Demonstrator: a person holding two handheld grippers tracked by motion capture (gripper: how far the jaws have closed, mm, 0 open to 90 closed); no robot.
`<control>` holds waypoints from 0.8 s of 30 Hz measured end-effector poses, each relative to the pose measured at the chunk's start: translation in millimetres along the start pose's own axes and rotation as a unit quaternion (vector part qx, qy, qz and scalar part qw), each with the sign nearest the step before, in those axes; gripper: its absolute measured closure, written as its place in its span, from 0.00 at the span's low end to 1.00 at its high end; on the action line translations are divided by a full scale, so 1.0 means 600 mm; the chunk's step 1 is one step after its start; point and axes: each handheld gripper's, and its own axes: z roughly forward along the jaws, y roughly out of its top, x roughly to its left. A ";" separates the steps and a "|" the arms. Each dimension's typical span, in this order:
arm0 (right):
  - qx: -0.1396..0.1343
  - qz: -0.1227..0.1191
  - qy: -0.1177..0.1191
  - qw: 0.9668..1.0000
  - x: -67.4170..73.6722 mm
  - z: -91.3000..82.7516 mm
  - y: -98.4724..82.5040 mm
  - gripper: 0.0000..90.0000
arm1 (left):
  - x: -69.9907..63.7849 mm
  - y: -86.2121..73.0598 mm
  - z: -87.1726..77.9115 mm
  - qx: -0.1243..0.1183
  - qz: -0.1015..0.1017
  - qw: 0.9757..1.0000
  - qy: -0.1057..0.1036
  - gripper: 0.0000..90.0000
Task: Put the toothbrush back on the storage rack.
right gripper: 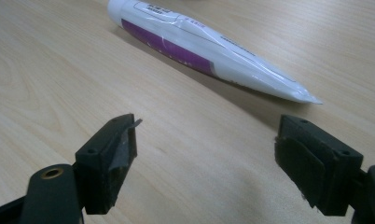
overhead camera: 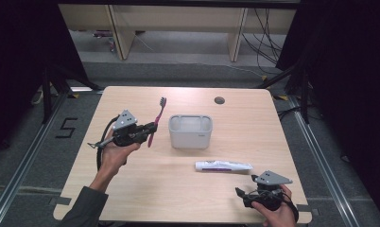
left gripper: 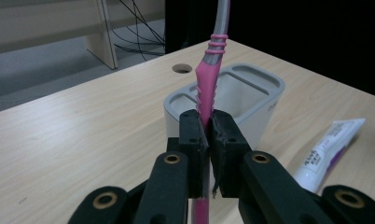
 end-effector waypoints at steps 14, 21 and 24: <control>-0.002 -0.007 -0.008 1.000 -0.001 -0.002 0.000 0.24 | -0.003 0.026 0.025 -0.040 -0.022 0.999 0.019 0.92; 0.000 0.003 -0.006 1.000 0.001 -0.002 -0.001 0.24 | -0.007 0.040 0.042 -0.055 -0.034 0.998 0.017 0.92; 0.000 0.003 -0.005 1.000 0.001 -0.002 -0.001 0.24 | -0.011 0.050 0.048 -0.062 -0.035 0.997 0.018 0.92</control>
